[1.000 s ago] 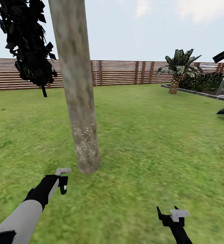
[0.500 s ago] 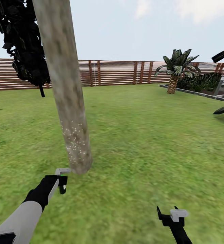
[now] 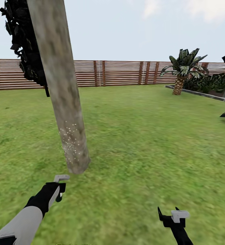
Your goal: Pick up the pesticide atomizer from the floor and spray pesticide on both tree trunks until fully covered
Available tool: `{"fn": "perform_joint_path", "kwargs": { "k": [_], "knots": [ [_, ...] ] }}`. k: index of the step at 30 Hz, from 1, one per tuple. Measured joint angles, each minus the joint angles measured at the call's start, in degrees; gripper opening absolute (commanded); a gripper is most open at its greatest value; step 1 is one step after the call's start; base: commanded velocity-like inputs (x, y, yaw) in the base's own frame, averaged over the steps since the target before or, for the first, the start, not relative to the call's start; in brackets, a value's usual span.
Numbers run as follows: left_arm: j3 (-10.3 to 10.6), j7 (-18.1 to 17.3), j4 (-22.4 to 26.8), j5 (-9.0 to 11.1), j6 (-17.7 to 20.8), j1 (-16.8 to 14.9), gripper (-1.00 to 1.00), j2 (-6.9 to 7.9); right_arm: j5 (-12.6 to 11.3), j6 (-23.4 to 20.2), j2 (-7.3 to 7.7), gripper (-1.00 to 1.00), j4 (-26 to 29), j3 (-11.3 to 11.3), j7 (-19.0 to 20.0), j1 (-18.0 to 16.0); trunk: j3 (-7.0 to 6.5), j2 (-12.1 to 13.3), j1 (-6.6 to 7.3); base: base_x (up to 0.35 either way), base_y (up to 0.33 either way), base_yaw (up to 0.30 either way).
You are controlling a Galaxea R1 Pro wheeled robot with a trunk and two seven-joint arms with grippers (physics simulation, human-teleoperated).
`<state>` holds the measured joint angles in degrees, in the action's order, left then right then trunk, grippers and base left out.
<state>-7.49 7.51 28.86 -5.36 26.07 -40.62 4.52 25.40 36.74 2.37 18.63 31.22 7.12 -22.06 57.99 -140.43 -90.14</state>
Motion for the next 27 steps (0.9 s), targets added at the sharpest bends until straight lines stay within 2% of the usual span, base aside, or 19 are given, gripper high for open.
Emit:
{"fn": "perform_joint_path", "kwargs": {
  "k": [27],
  "knots": [
    [0.0,0.0,0.4,0.0,-1.0,0.0,-1.0,-1.65,0.0,0.0,0.0,1.0,0.0,0.0,0.0,0.0,0.0,0.0,0.0,0.135,-0.27,0.277]
  ]
}}
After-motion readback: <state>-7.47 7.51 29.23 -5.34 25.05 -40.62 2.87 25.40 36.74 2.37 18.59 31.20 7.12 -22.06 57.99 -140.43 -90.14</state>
